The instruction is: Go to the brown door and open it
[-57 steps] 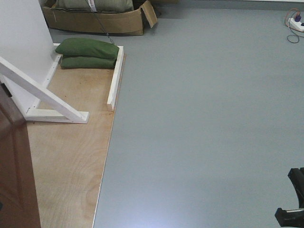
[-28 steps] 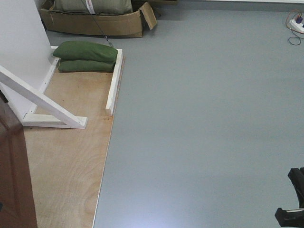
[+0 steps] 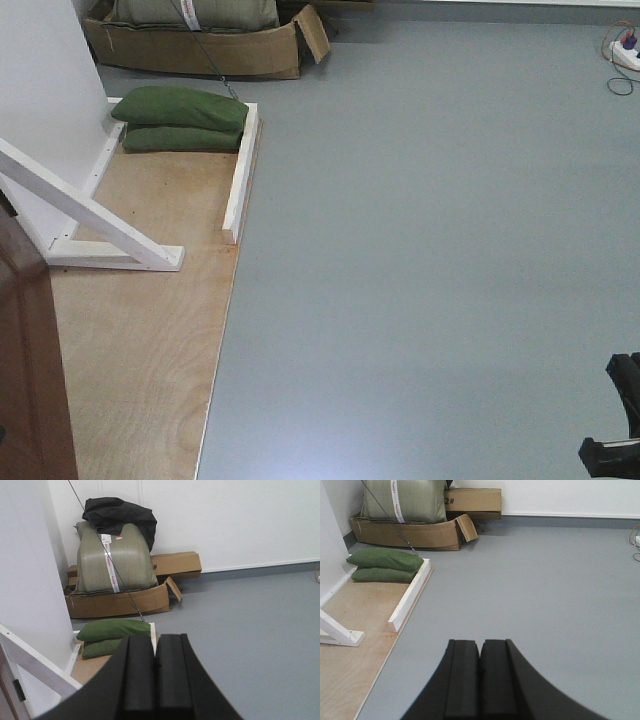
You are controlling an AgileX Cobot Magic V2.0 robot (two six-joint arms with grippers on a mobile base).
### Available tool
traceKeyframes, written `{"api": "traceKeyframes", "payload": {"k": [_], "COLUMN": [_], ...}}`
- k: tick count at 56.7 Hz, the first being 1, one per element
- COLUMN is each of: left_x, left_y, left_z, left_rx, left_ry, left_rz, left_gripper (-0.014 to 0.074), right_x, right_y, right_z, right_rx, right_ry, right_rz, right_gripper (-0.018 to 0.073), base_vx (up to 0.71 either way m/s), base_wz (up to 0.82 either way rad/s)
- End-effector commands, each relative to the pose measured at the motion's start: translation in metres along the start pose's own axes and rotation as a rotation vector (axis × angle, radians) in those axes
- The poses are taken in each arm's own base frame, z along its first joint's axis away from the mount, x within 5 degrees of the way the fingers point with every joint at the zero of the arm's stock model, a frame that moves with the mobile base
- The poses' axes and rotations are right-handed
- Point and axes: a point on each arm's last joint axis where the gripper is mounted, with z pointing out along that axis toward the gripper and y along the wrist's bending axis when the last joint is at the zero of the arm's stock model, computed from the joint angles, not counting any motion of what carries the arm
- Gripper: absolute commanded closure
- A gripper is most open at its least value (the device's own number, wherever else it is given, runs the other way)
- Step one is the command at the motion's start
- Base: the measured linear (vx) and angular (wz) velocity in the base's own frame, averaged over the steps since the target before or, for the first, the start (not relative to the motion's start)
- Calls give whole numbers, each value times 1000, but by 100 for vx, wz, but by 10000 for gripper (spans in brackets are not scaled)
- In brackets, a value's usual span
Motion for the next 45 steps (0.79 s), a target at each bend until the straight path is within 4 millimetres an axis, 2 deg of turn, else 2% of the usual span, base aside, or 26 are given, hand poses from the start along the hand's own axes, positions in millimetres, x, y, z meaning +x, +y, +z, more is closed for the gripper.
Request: {"api": "traceKeyframes", "payload": {"k": [1, 9, 16, 22, 27, 33, 36, 45], "left_x": [-18, -51, -87, -102, -106, -106, -109, -135], "left_y": [1, 3, 5, 9, 16, 31, 40, 61], "left_z": [-3, -13, -38, -64, -83, -98, -100, -106], "left_rx": [-9, -49, -138, -275, -434, -625, -689, -830], "left_ry": [-150, -437, -851, -1172, -1354, -1449, -1427, -1380], "left_rz": [-9, 74, 153, 223, 221, 92, -13, -298], "left_gripper": [600, 600, 600, 600, 600, 600, 600, 600], "right_x": [-7, -6, -6, -6, -6, -6, -6, -6], "right_y": [-1, -1, -1, -1, -1, -1, -1, -1], "right_z": [0, 0, 0, 0, 0, 0, 0, 0], "right_rx": [9, 9, 8, 8, 8, 8, 8, 8], "right_ry": [-84, -83, -78, -78, -78, -78, -78, -78], "right_rz": [-15, -15, -15, -15, -15, -15, -15, -15], "right_gripper": [559, 559, 559, 559, 559, 559, 559, 559], "base_vx": [0, 0, 0, 0, 0, 0, 0, 0], "base_wz": [0, 0, 0, 0, 0, 0, 0, 0]}}
